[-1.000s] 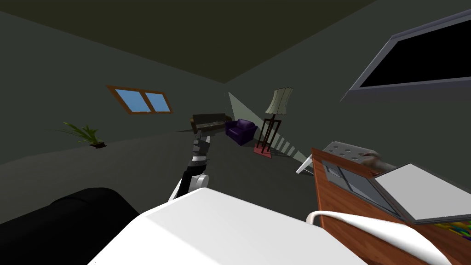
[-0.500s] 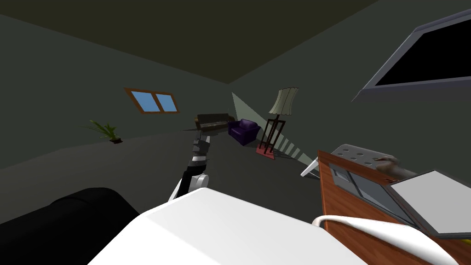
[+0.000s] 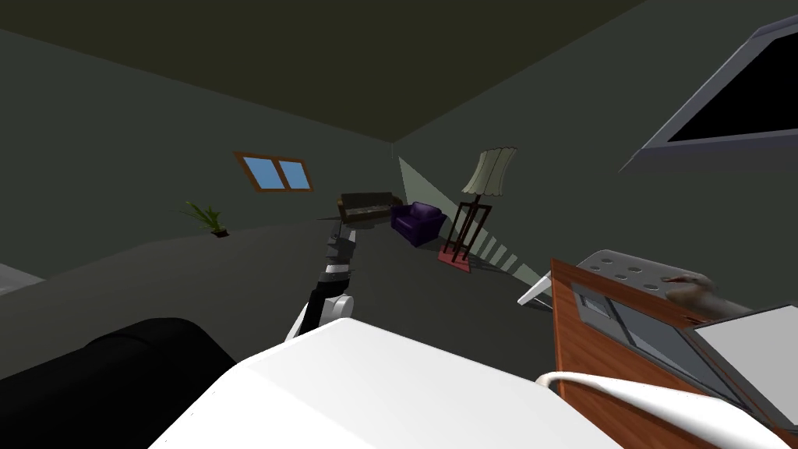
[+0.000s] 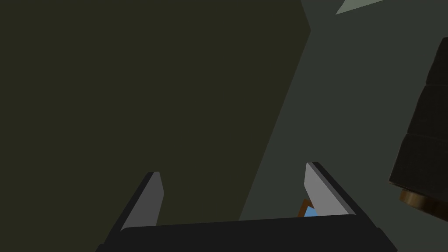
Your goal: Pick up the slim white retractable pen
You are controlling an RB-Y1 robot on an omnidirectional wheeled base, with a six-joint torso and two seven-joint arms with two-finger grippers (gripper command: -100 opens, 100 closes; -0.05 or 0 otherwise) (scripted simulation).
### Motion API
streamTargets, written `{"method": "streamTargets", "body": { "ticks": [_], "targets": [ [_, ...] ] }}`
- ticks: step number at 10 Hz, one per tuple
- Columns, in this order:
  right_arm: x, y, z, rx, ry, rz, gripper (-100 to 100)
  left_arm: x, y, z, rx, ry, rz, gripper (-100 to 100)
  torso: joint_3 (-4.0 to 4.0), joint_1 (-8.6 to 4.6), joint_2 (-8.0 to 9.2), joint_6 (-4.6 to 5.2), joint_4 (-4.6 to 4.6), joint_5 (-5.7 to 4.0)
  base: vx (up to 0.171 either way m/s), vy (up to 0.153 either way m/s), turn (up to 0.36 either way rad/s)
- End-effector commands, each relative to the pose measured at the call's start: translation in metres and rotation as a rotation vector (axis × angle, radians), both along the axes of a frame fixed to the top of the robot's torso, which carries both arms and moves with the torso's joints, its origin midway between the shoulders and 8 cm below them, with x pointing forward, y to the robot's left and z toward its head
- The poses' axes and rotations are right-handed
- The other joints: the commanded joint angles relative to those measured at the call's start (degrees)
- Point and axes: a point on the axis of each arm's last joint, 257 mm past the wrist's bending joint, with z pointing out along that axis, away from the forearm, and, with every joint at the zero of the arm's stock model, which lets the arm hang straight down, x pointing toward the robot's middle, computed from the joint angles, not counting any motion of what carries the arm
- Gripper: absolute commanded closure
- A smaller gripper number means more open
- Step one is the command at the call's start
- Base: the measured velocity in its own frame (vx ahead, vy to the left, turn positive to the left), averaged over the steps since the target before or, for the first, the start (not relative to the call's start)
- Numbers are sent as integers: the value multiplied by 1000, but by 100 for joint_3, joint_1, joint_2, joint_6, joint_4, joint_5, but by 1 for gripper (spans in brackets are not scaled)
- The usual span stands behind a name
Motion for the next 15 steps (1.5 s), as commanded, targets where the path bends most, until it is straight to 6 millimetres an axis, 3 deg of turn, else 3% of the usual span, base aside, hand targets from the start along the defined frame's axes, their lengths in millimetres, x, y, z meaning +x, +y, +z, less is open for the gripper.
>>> {"method": "streamTargets", "body": {
  "ticks": [1,2,3,4,8,9,13,14,15],
  "targets": [
    [-3,-1,0,11,-3,-45,-100,0,0,0,0,0,0,0,0,0,0,0,0,0,-19,0,-29],
    [-4,-1,0,17,-6,-69,-100,0,0,0,0,0,0,0,-6,0,-10,-2,-2,0,0,0,0],
    [-24,-10,2,-32,50,-40,-100,0,0,0,0,0,0,0,-11,0,-19,-3,-4,0,-56,28,308],
    [-28,-12,2,-37,56,-60,-100,0,0,0,0,0,0,0,-5,6,-7,-11,-2,1,-86,22,223],
    [-31,-12,1,-21,50,-123,-100,0,0,0,0,0,0,0,-11,-1,-20,-2,-4,0,-17,1,-10],
    [-32,-12,1,-20,50,-126,100,0,0,0,0,0,0,0,-13,-1,-23,-2,-5,0,0,0,0],
    [-32,-12,1,-20,50,-125,100,0,0,0,0,0,0,0,-13,-1,-23,-2,-5,0,0,0,0],
    [-32,-12,1,-20,50,-125,0,0,0,0,0,0,0,0,-13,-1,-23,-2,-5,0,0,0,0],
    [-33,-41,15,-86,61,-111,-100,0,0,0,0,0,0,0,-13,-1,-23,-2,-5,0,-43,82,30]
  ]
}}
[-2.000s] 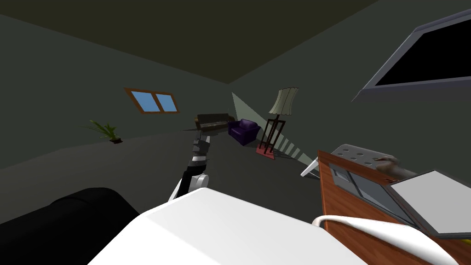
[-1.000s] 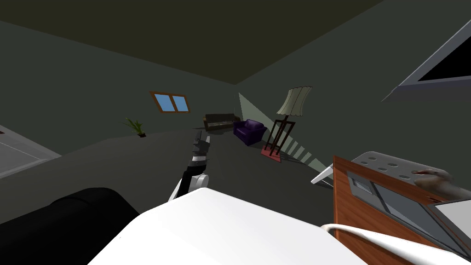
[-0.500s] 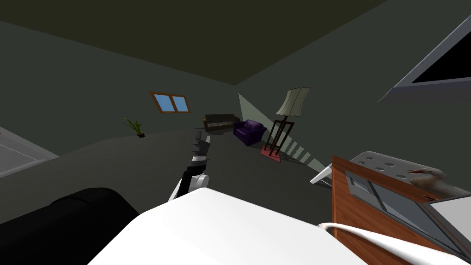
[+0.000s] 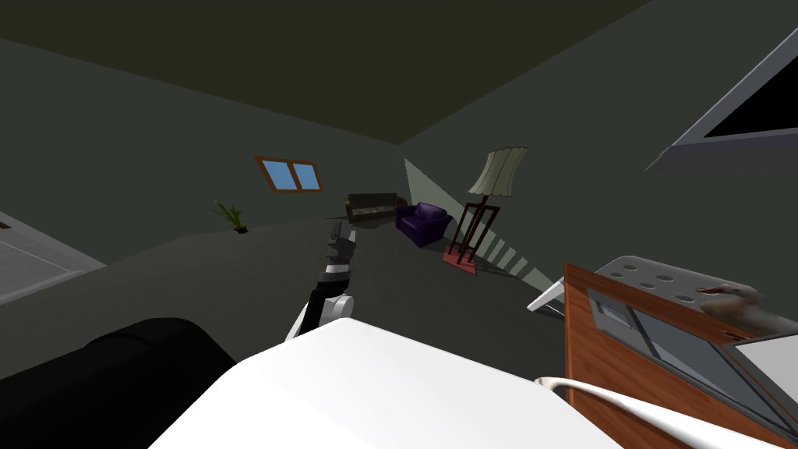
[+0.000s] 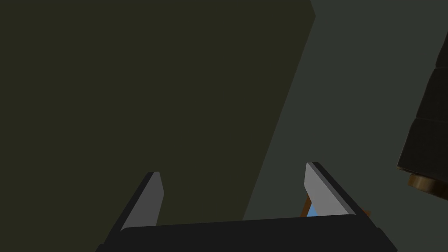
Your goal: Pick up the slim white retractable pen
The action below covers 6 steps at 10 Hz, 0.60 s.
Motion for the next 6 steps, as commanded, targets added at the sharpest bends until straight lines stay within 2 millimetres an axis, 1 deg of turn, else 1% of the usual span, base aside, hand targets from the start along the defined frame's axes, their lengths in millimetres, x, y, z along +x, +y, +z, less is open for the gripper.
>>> {"method": "streamTargets", "body": {
  "ticks": [1,3,4,5,6],
  "targets": [
    [-1,-30,13,-70,17,15,-100,0,0,0,0,0,0,0,0,0,0,0,0,0,-93,133,21],
    [-5,-63,31,-149,38,31,-100,0,0,0,0,0,0,0,16,26,26,3,6,7,-128,143,16],
    [-5,-63,31,-149,38,31,-100,0,0,0,0,0,0,0,24,30,42,4,9,7,-90,106,-8],
    [-7,-85,45,-204,54,42,-100,0,0,0,0,0,0,0,18,19,27,2,8,7,-86,78,10],
    [-9,-98,53,-235,64,49,-100,0,0,0,0,0,0,0,15,8,25,3,6,3,-120,100,5]
  ]
}}
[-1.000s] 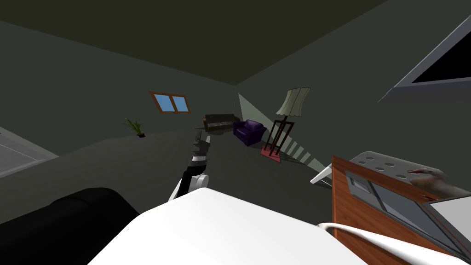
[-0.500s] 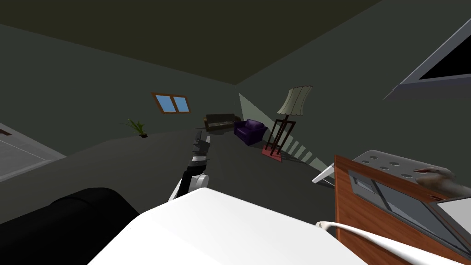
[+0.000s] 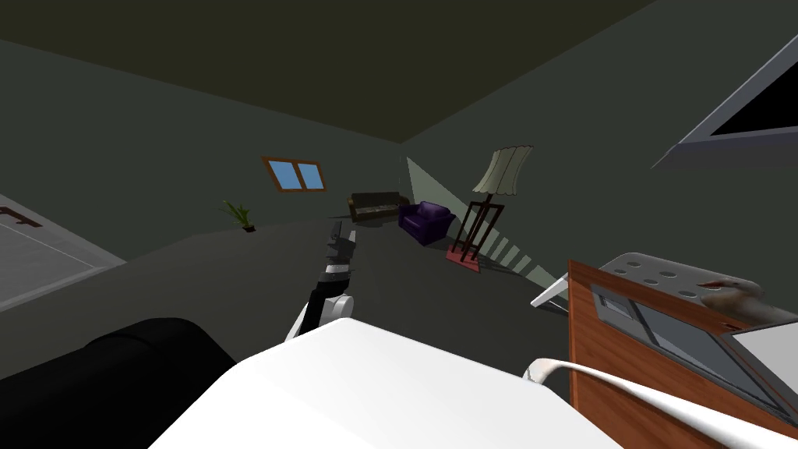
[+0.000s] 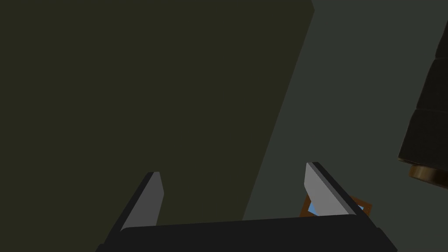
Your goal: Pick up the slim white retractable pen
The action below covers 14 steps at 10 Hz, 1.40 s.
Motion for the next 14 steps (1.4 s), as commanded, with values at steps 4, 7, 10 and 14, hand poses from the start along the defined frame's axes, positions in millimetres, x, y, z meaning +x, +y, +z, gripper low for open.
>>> {"method": "streamTargets", "body": {
  "ticks": [4,7,10,14],
  "targets": [
    [-5,27,-14,76,10,-2,-100,0,0,0,0,0,0,0,-17,-81,-31,-1,-6,-19,-37,-56,-64],
    [0,70,-35,180,-15,-19,-100,0,0,0,1,0,0,0,-47,-99,-82,-4,-18,-26,96,-148,-5],
    [5,110,-50,274,-40,-36,-100,0,0,0,1,0,0,0,-48,-95,-83,-6,-18,-25,83,-131,-1],
    [26,109,-52,264,-82,-31,-100,0,0,0,0,0,0,0,-30,-46,-51,-4,-12,-13,0,-25,7]
  ]
}}
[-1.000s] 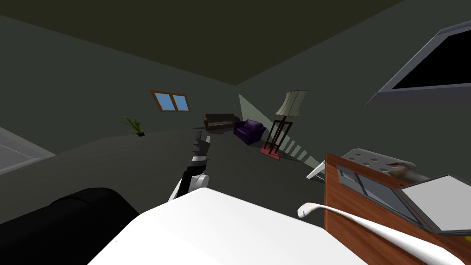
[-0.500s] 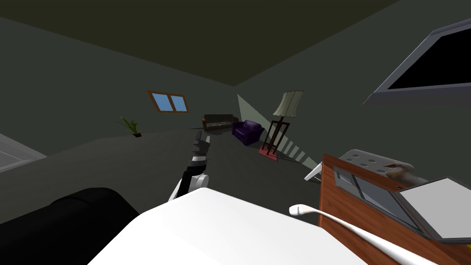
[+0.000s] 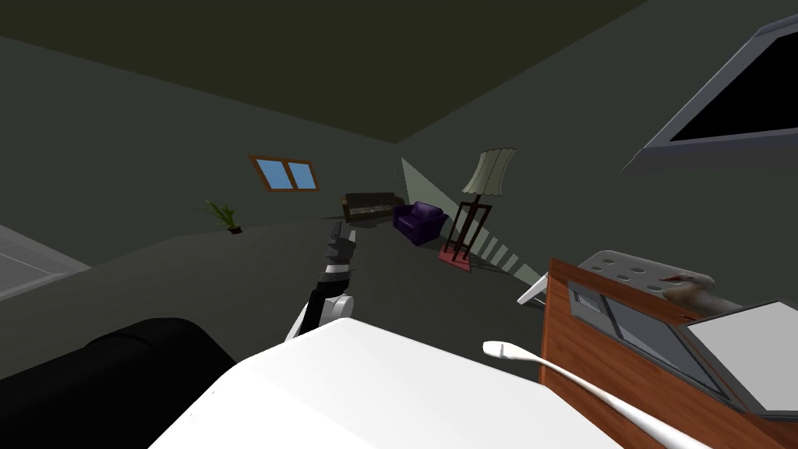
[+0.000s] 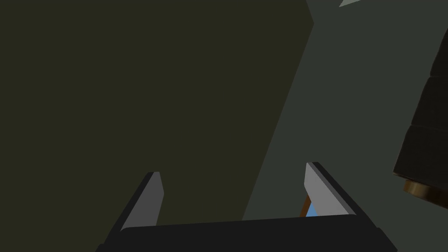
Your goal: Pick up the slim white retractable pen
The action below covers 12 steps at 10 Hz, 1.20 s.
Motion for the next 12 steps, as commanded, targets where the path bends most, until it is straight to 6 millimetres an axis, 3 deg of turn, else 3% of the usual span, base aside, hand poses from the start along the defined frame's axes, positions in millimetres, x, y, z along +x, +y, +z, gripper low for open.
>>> {"method": "streamTargets", "body": {
  "ticks": [1,2,3,7,8,9,11,12],
  "targets": [
    [17,-10,1,-26,-32,1,-100,0,0,0,0,0,0,0,0,0,0,0,0,0,-139,102,23],
    [12,-6,0,-16,-20,1,-100,0,0,0,0,0,0,0,13,18,21,2,5,5,-58,47,-4],
    [13,-7,0,-19,-22,1,100,0,0,0,0,0,0,0,6,6,6,3,3,5,-9,8,-4],
    [13,-6,0,-18,-22,1,100,0,0,0,0,0,0,0,-11,-15,-21,1,-4,-1,0,0,0],
    [13,-6,0,-18,-22,1,0,0,0,0,0,0,0,0,-11,-15,-21,1,-4,-1,0,0,0],
    [5,9,-2,26,-9,-3,-100,0,0,0,0,0,0,0,-11,-15,-22,1,-4,-1,46,-72,-26],
    [-3,24,-4,67,3,-8,-100,0,0,0,0,0,0,0,-26,-56,-48,1,-9,-10,85,-118,-14],
    [0,20,-4,51,-1,-6,-100,0,0,0,0,0,0,0,-29,-59,-53,0,-11,-12,36,-49,6]
  ]
}}
